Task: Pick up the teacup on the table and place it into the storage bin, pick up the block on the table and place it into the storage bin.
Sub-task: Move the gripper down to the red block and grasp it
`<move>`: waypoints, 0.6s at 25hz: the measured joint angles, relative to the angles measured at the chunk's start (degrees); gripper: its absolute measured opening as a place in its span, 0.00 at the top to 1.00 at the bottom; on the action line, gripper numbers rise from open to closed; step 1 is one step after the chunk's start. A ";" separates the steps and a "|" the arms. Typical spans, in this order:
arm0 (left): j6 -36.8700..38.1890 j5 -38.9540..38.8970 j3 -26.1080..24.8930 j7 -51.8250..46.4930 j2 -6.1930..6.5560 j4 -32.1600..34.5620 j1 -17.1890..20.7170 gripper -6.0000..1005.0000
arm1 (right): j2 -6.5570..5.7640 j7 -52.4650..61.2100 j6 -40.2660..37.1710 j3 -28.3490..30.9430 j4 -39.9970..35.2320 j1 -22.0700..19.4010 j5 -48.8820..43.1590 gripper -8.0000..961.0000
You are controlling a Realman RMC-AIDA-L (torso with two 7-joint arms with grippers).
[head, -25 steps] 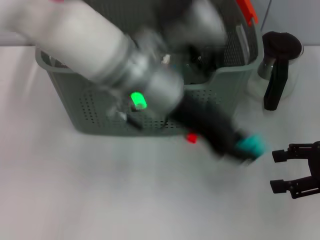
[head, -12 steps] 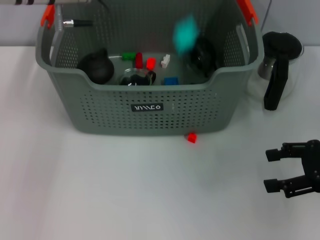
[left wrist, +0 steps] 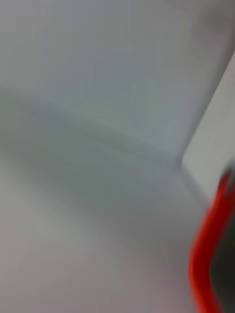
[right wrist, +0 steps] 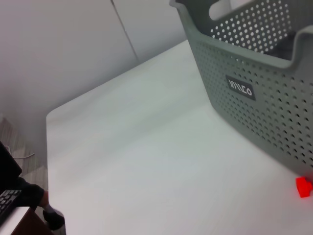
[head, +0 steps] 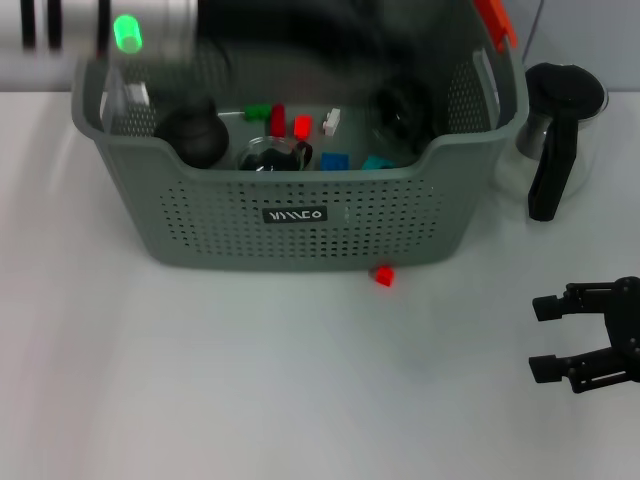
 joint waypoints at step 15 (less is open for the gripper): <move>14.50 -3.18 9.54 21.39 -2.29 -17.69 6.85 0.07 | 0.33 0.41 1.62 -0.22 0.20 -0.09 -2.75 0.02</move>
